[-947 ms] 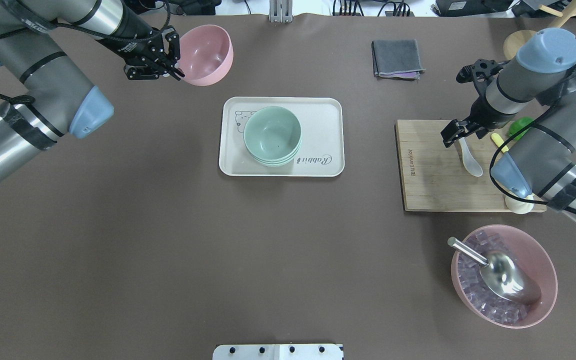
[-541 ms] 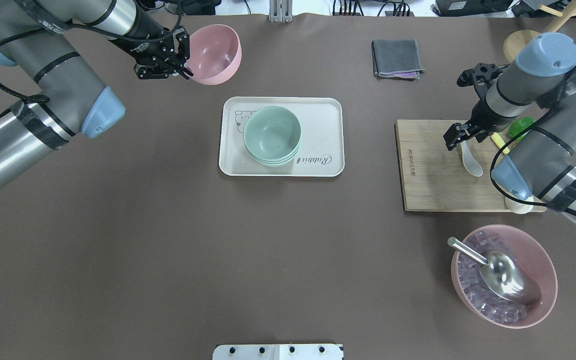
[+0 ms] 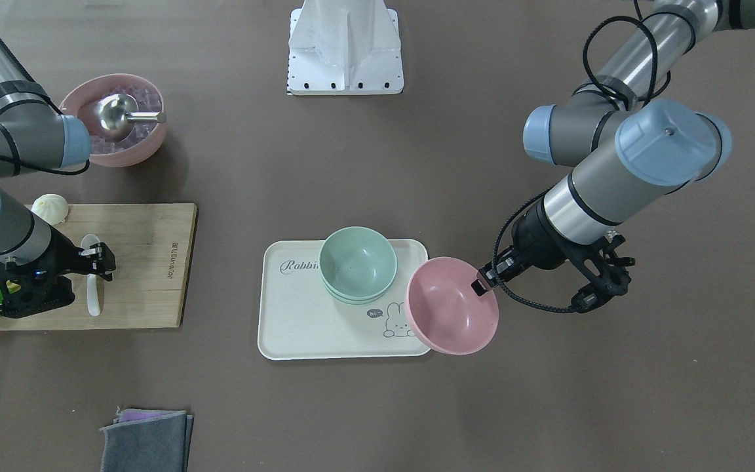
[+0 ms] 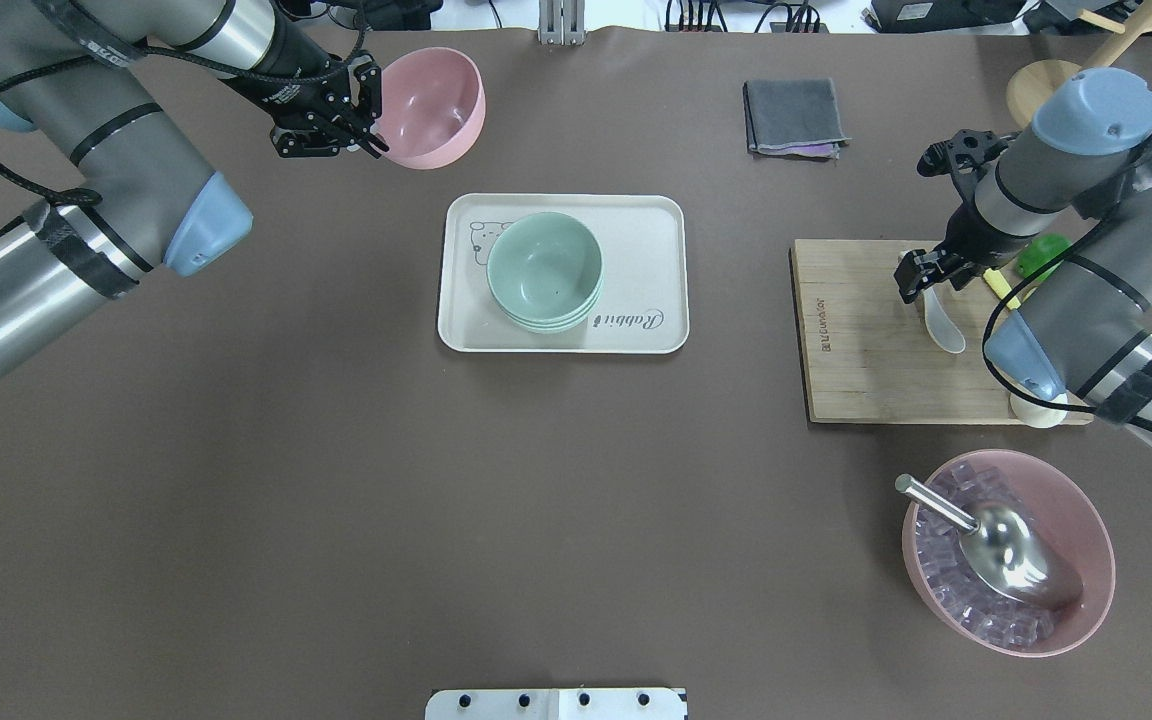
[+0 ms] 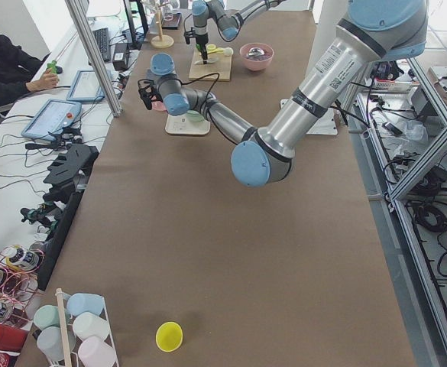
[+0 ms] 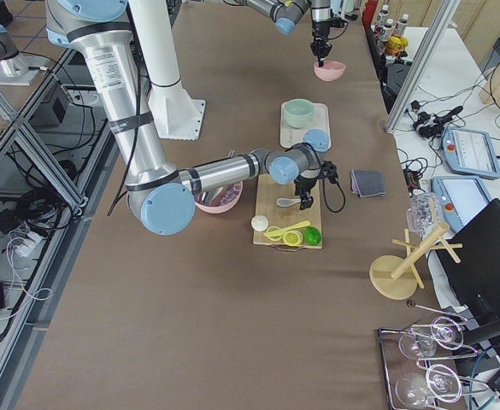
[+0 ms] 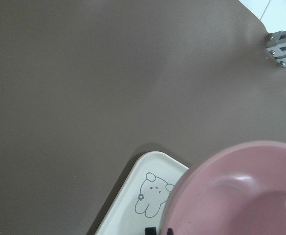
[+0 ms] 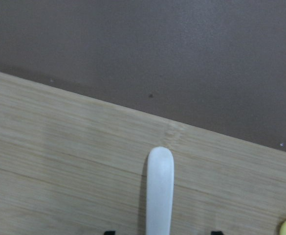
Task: Stack pink bowl on green and place spoon
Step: 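Grasp pink bowl rim with left gripper while right gripper grasps white spoon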
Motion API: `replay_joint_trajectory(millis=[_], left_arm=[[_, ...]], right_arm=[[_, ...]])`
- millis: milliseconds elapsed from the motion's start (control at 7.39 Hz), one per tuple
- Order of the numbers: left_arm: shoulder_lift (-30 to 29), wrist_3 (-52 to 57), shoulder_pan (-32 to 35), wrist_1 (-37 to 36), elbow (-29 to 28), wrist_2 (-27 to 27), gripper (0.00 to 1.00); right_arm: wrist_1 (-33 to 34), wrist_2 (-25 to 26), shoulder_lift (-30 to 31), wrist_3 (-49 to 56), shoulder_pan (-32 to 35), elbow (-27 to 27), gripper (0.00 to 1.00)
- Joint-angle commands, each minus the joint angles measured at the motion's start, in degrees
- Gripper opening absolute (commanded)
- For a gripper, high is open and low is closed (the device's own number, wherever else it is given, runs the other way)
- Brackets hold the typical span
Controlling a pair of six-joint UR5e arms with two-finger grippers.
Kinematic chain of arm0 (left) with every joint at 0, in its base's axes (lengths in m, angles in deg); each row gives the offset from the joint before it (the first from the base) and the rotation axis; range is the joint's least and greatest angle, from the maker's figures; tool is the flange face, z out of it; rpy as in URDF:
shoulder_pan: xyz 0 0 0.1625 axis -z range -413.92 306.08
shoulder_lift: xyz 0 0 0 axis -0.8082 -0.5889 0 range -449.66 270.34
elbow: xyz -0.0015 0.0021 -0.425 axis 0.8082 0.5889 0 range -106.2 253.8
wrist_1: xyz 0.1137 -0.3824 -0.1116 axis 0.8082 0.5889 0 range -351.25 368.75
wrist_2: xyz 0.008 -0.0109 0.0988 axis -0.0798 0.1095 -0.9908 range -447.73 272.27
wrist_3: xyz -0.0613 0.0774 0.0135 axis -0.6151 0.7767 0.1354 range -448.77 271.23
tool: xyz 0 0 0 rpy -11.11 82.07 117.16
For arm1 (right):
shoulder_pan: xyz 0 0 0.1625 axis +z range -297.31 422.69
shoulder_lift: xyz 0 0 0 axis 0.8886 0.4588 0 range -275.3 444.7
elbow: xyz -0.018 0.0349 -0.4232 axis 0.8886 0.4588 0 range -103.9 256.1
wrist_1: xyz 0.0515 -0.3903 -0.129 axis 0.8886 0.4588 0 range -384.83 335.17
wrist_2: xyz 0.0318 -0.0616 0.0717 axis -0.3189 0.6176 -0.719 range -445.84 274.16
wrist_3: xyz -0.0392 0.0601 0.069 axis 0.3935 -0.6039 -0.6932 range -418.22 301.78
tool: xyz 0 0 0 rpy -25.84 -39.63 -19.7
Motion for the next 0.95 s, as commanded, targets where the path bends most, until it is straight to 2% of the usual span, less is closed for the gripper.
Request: replay_joint_trajectory(millis=[0,135,271,406,676,812], left_arm=[[0.07,0.08,-0.19,0.07,-0.06,0.0,0.0],[-0.01,0.17,-0.19,0.07,-0.06,0.0,0.0],[-0.01,0.17,-0.19,0.07,-0.06,0.0,0.0],[0.07,0.25,-0.19,0.07,-0.06,0.0,0.0],[0.07,0.25,-0.19,0.07,0.03,0.0,0.0],[-0.01,0.08,-0.1,0.07,0.47,0.0,0.0]], right_arm=[[0.06,0.03,0.01,-0.37,-0.07,0.14,0.63],[0.06,-0.05,-0.08,-0.64,-0.07,0.14,0.56],[-0.02,-0.05,0.01,0.05,0.02,0.22,0.39],[-0.02,-0.05,0.01,0.15,0.02,0.22,0.29],[-0.02,-0.49,-0.08,0.06,0.72,0.05,0.0],[-0.02,-1.02,-0.17,0.06,2.2,-0.65,0.0]])
